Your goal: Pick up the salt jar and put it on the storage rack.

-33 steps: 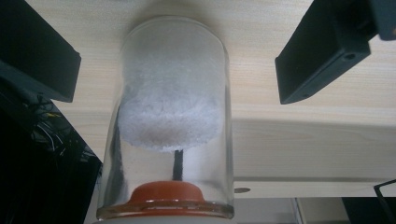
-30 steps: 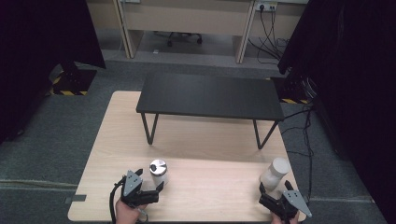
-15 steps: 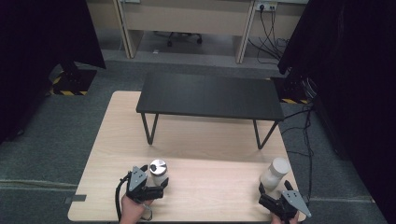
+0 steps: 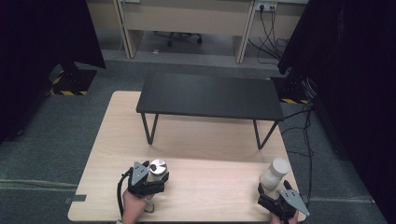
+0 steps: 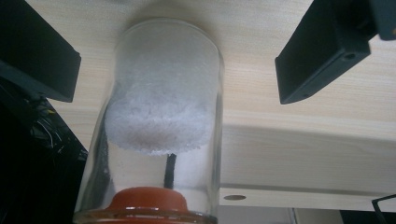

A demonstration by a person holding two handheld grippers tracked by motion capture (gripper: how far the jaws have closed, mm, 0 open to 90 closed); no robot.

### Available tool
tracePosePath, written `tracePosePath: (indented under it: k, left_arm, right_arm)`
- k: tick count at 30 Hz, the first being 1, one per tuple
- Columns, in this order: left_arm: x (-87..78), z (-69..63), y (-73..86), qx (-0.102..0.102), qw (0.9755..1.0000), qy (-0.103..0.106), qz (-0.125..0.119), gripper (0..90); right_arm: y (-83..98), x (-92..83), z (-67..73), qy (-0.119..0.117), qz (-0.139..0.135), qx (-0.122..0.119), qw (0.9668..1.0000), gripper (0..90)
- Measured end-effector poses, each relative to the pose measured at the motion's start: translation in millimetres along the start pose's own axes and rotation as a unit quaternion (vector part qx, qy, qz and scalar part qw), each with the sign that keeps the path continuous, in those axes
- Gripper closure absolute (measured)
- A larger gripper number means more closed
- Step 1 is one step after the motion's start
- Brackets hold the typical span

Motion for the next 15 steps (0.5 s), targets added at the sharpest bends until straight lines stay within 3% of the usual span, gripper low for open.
tracePosePath:
  k: [4, 15]
  left_arm:
    - [-1.6, -0.9, -2.8, 0.005, 1.0, 0.004, -0.007, 9.4]
    - [3.7, -0.8, -4.3, 0.013, 0.9999, 0.01, 0.005, 13.8]
  right_arm:
    - [-0.3, 0.2, 0.2, 0.0, 0.002, -0.003, 1.0, 0.3]
    - [-0.3, 0.3, 0.9, -0.001, 0.003, -0.008, 1.0, 0.3]
Point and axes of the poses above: each handheld gripper's, and its own axes: x roughly forward along the jaws, y roughly out of its underside, z roughly to its left, the point moved 6 cm from there along x, roughly forward along the jaws, and after that the axes turned 5 degrees about x, right-handed, at the moved point
